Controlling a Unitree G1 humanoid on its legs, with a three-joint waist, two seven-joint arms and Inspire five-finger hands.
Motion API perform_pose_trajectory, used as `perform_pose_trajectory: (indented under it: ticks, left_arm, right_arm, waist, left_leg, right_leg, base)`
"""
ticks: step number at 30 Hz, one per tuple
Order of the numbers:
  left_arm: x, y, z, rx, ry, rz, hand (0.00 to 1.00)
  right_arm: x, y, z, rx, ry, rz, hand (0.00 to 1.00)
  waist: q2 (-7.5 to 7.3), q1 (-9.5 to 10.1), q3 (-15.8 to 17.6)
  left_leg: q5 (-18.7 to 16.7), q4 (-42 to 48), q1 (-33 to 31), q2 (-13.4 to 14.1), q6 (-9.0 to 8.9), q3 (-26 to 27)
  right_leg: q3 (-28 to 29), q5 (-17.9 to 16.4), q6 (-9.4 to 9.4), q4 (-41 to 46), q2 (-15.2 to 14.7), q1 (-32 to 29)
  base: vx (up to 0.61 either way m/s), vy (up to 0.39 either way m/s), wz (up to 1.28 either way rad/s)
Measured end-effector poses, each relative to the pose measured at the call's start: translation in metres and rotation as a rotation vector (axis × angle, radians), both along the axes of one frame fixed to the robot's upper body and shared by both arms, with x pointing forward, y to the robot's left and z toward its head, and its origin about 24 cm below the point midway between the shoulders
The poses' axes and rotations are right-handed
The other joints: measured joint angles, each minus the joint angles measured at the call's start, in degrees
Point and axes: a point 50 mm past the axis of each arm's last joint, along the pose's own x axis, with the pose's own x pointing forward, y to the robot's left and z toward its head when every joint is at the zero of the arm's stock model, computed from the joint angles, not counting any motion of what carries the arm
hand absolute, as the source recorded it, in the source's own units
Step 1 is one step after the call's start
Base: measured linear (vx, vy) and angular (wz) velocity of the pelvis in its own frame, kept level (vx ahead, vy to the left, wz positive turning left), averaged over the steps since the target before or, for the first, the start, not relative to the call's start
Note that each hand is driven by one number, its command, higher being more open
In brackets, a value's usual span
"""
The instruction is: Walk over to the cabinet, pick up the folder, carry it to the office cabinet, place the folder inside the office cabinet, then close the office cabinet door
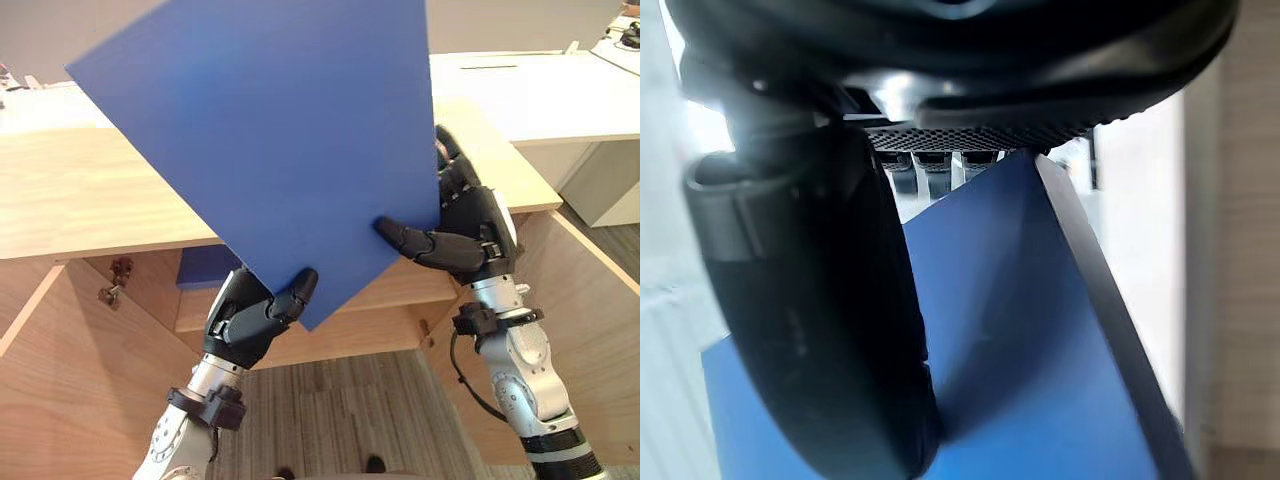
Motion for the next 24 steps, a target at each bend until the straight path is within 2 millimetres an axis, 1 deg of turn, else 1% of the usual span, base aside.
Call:
perform_pose_trajectory:
  ticks: [2,6,11,12,16,17,19,21,23,24]
  left_arm:
    - [0.000,0.005,0.000,0.008,0.006,0.006,0.00]
    - [0.001,0.013,0.000,0.026,0.005,0.033,0.00]
    - [0.003,0.018,-0.007,0.041,0.021,0.081,0.00]
    - [0.004,0.018,-0.006,0.048,0.007,0.100,1.00]
    - [0.007,0.019,-0.003,0.117,-0.035,0.197,1.00]
    - [0.008,0.021,-0.002,0.159,-0.051,0.238,1.00]
    - [0.010,0.025,0.000,0.186,-0.075,0.323,1.00]
    - [0.011,0.034,-0.001,0.201,-0.078,0.434,1.00]
    - [0.007,0.051,-0.009,0.218,-0.036,0.623,1.00]
    - [0.006,0.056,-0.013,0.218,-0.013,0.673,1.00]
  right_arm:
    - [0.000,-0.002,-0.001,-0.047,0.019,0.031,0.00]
    - [-0.001,-0.001,0.000,-0.035,0.024,0.083,0.00]
    - [-0.004,0.012,-0.004,-0.036,0.024,0.166,0.00]
    - [-0.004,0.014,-0.006,-0.026,0.031,0.167,0.00]
    - [-0.007,0.019,-0.015,0.037,0.054,0.162,0.00]
    - [-0.008,0.021,-0.017,0.060,0.065,0.159,0.00]
    - [-0.010,0.022,-0.021,0.083,0.071,0.132,0.00]
    - [-0.012,0.022,-0.023,0.116,0.069,0.099,0.00]
    - [-0.013,0.019,-0.021,0.165,0.048,0.040,0.00]
    - [-0.013,0.018,-0.019,0.177,0.038,0.021,0.00]
  waist:
    - [0.01,0.38,-0.01]
    - [0.01,0.65,-0.08]
    - [0.03,1.04,-0.20]
    - [0.03,1.09,-0.21]
    - [0.05,1.29,-0.44]
    - [0.09,1.50,-0.77]
    - [0.14,2.07,-1.20]
    - [0.15,2.42,-1.49]
    - [0.13,2.42,-1.77]
    - [0.13,2.42,-1.77]
  left_leg:
    - [0.03,0.00,-0.11,0.01,0.01,-0.23]
    - [0.26,0.00,-0.50,-0.02,0.06,-1.14]
    - [0.58,-0.04,-0.93,-0.20,0.19,-1.81]
    - [0.74,-0.16,-1.00,-0.29,0.19,-2.01]
    - [1.26,-0.52,-1.33,-0.51,0.19,-2.91]
    - [1.33,-0.54,-1.44,-0.51,0.17,-2.99]
    - [1.49,-0.70,-1.45,-0.53,0.17,-3.09]
    - [1.76,-1.02,-1.46,-0.58,0.17,-3.30]
    - [2.32,-1.82,-1.45,-0.68,0.19,-3.48]
    - [2.44,-2.01,-1.44,-0.70,0.17,-3.54]
  right_leg:
    - [-0.27,0.00,0.00,0.00,0.00,0.02]
    - [-1.29,0.00,0.00,0.00,-0.09,0.08]
    - [-1.81,0.00,-0.01,-0.03,-0.26,0.05]
    - [-1.97,0.00,-0.01,-0.03,-0.33,0.01]
    - [-2.82,0.00,-0.01,-0.04,-0.49,0.00]
    - [-2.90,0.00,-0.01,-0.04,-0.49,-0.07]
    - [-2.98,-0.01,-0.01,-0.04,-0.49,-0.08]
    - [-3.19,-0.01,-0.02,-0.06,-0.51,-0.11]
    - [-3.37,-0.01,-0.03,-0.06,-0.54,-0.34]
    - [-3.42,-0.01,-0.03,-0.06,-0.55,-0.40]
  base:
    - [-0.02,-0.019,0.06]
    - [-0.02,-0.021,0.12]
    - [-0.04,-0.018,0.08]
    - [-0.04,-0.017,0.09]
    - [-0.04,-0.019,0.11]
    - [-0.04,-0.020,0.04]
    - [-0.05,-0.025,0.03]
    - [-0.04,-0.023,0.05]
    - [-0.04,-0.021,0.05]
    - [-0.04,-0.021,0.06]
